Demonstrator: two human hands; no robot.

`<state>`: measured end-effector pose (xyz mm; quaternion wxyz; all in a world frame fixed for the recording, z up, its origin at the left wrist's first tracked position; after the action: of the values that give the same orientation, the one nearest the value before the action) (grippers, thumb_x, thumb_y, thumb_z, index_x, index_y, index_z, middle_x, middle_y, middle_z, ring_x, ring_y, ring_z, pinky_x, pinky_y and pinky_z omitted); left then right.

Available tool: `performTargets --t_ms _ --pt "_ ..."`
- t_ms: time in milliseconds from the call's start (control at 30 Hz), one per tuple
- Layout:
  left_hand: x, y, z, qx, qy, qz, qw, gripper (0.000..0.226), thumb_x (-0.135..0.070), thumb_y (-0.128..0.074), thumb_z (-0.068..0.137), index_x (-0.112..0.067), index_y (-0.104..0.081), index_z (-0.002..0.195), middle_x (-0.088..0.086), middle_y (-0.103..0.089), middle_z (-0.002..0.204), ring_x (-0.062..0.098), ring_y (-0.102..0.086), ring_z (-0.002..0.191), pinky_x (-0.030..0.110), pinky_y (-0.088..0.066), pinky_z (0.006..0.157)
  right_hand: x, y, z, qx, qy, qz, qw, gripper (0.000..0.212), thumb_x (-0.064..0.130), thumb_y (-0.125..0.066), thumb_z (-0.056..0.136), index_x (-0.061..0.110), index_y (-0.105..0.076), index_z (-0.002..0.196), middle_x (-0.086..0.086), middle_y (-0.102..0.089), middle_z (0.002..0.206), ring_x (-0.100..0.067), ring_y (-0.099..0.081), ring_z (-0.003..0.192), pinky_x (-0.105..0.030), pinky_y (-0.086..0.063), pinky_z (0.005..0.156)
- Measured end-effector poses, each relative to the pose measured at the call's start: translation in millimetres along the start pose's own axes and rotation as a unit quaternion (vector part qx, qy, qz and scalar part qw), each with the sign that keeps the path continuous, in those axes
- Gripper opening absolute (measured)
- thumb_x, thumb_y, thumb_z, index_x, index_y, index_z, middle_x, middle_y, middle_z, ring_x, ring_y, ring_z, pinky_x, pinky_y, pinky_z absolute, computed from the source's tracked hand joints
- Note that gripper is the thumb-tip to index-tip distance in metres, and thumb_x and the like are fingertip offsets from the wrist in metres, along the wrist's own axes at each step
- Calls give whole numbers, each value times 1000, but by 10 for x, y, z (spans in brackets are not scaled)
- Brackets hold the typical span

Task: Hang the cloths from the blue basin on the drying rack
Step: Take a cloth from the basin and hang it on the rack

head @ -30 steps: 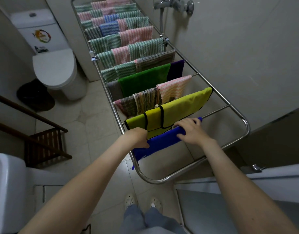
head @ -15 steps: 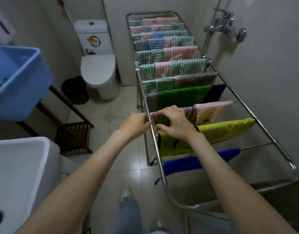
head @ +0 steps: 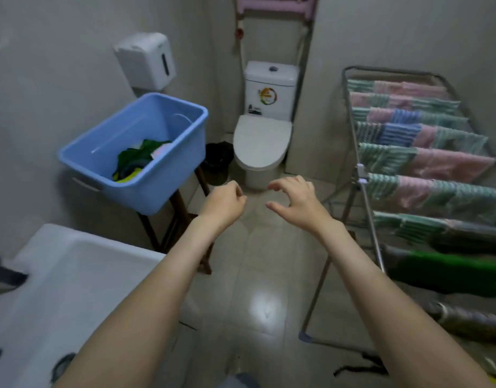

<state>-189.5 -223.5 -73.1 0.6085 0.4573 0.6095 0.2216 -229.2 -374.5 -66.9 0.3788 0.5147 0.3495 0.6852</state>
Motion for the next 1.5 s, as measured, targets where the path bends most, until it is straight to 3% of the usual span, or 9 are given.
performTargets --t_ms 600,700,800,967,1100,1167,1267,1333,1500 --pt "2202 1539 1361 -214 279 -61 934 16 -23 -48 95 -11 -57 102 8 -63 101 26 -57 94 35 -47 77 1309 -1818 3489 244 191 69 948 38 17 -57 90 11 -53 128 -9 -56 125 -29 -51 114 -33 -38 96" --pt "2462 1544 1523 -207 338 -70 916 17 -26 -48 97 -11 -56 100 9 -62 97 27 -57 91 38 -49 77 1488 -2266 3752 367 218 50 903 36 12 -54 93 7 -52 129 -9 -54 133 -25 -51 119 -23 -37 92" --pt "2684 1512 1627 -197 375 -81 902 19 -26 -47 97 -9 -57 100 10 -62 94 28 -57 89 39 -47 75 1523 -2719 3890 478 224 -16 849 31 8 -50 92 6 -58 122 -13 -61 123 -29 -57 112 -34 -45 89" --pt "2895 1339 1837 -154 379 -102 907 14 -21 -45 97 -16 -57 93 10 -66 93 28 -61 89 41 -48 78 1457 -3269 3816 644 233 -117 719 33 0 -50 88 4 -60 119 1 -54 77 -16 -45 63 -29 -33 54" --pt "3028 1333 2086 -126 373 -110 913 19 -14 -44 96 -13 -62 104 8 -65 106 26 -59 97 36 -47 80 1412 -3510 3771 710 239 -198 633 48 -2 -45 92 11 -45 138 -3 -45 128 -23 -45 111 -24 -40 60" --pt "3066 1391 2210 -119 366 -118 915 23 -11 -45 96 -12 -63 109 6 -63 116 23 -57 104 30 -45 84 1346 -3595 3807 724 209 -212 622 54 6 -46 95 12 -31 146 -12 -34 148 -34 -35 133 -27 -42 67" --pt "3104 1450 2354 -111 357 -132 918 29 -6 -42 96 -12 -65 114 7 -60 122 19 -56 100 23 -40 77 1402 -3559 4033 685 205 -199 670 53 30 -46 92 11 -40 142 -12 -40 147 -34 -38 135 -37 -45 95" --pt "3132 1441 2462 -88 350 -136 923 32 -5 -40 96 -12 -64 117 8 -59 124 20 -56 101 19 -37 75 1489 -3440 4175 656 253 -205 681 47 19 -42 97 12 -38 143 -4 -38 148 -27 -37 134 -32 -37 104" --pt "3176 1212 2648 20 338 -114 934 35 -6 -46 95 -14 -58 128 7 -55 133 22 -52 118 20 -38 88 1586 -3262 4317 647 233 -126 715 45 11 -44 97 18 -42 142 0 -43 143 -16 -43 123 -9 -32 50"
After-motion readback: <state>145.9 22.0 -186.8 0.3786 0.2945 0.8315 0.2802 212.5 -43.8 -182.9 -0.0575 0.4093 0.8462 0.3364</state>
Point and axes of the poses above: each hand's wrist, its own z-axis towards the middle knuckle, its own y-axis out of the back of the hand, x = y × z, the point moved 9 cm from there along z, towards the middle knuckle
